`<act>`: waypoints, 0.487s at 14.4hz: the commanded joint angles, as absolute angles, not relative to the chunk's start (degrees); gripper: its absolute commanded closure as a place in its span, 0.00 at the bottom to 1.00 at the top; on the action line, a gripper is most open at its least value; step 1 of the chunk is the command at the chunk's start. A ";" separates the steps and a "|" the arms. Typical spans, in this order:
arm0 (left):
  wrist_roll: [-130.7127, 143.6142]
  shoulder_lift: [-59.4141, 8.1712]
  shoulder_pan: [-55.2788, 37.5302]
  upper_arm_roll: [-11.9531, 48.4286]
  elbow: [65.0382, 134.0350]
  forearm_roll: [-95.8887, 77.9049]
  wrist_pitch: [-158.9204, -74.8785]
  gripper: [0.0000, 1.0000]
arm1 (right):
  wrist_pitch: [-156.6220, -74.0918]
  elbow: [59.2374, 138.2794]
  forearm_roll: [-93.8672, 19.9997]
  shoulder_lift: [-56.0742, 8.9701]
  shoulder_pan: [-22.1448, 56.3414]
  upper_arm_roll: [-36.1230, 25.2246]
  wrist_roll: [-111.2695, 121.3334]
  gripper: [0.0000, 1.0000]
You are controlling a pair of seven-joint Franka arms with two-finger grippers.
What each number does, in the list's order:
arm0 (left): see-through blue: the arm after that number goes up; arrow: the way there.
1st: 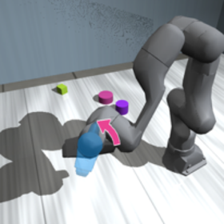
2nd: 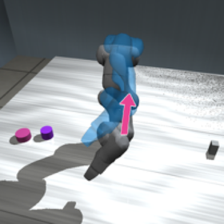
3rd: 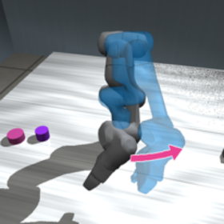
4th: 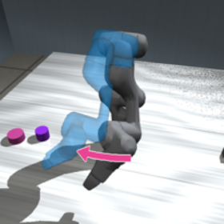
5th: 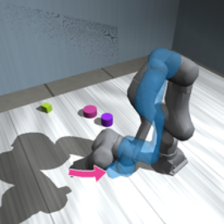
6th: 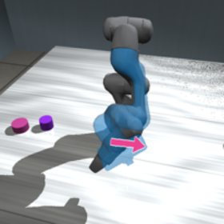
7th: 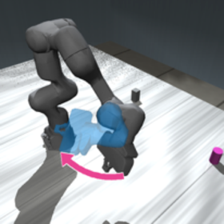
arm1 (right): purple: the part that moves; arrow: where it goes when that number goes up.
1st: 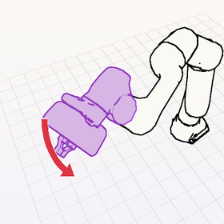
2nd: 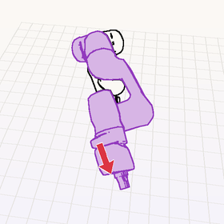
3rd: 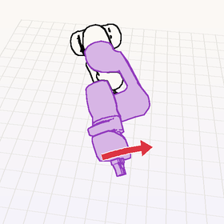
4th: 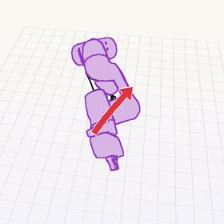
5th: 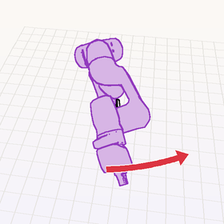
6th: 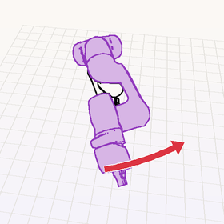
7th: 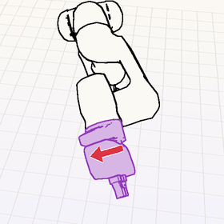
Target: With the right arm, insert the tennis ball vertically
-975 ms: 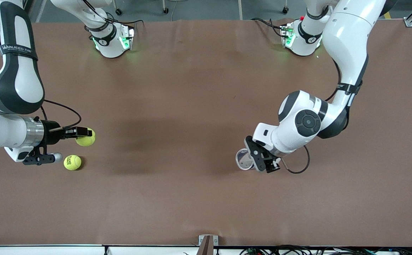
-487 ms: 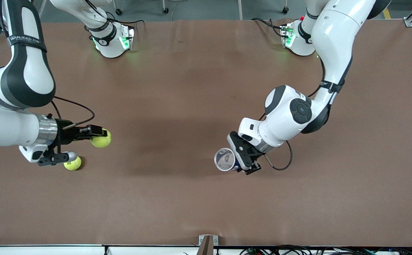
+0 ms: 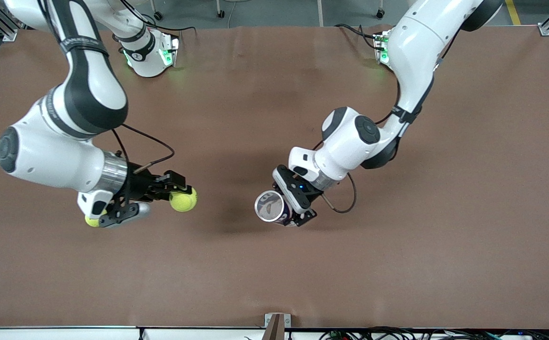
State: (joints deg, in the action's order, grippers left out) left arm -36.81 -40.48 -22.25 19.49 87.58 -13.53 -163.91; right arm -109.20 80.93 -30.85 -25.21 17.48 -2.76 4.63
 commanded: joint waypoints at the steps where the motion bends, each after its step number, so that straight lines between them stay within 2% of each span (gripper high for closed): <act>1: -32.63 -41.57 -25.74 19.42 89.12 -15.47 -171.80 0.24 | -108.90 80.51 -31.90 -25.66 18.45 -3.25 4.66 0.99; 4: -28.40 -44.20 -28.64 19.42 90.35 -15.47 -180.32 0.24 | -109.95 80.42 -31.99 -26.45 21.79 -3.34 4.13 0.99; 7: -25.06 -47.45 -31.54 19.42 90.35 -15.47 -187.27 0.24 | -110.48 80.42 -32.08 -26.98 21.88 -3.25 3.52 0.99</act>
